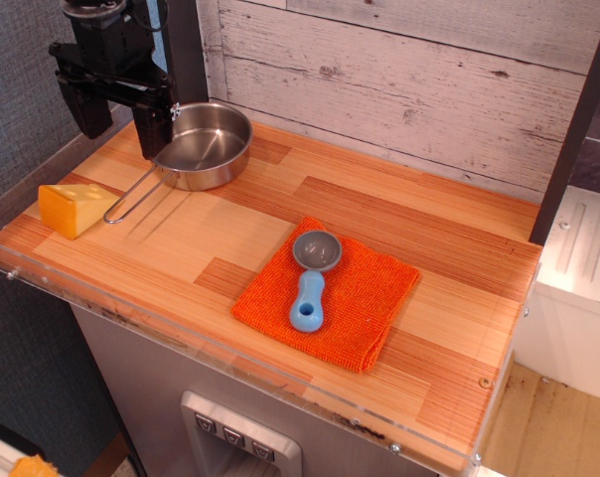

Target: Move the spoon and place it towards bottom of pot.

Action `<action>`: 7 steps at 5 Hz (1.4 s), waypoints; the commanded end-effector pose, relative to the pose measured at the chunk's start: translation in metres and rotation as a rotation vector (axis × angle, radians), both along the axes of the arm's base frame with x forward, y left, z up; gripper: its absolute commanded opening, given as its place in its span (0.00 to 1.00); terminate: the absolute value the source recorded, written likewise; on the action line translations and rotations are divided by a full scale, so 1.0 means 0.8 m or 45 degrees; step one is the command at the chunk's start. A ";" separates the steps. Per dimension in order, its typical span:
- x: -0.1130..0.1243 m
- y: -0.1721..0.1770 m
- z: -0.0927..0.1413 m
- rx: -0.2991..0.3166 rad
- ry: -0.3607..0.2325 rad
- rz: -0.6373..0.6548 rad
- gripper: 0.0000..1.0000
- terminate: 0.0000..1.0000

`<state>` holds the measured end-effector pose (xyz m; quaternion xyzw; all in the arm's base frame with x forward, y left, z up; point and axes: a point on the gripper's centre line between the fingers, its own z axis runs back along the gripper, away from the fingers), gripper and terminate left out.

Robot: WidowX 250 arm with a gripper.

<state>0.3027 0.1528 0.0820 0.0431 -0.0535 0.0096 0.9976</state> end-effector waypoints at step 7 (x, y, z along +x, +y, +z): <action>-0.054 -0.200 -0.026 -0.084 0.097 -0.161 1.00 0.00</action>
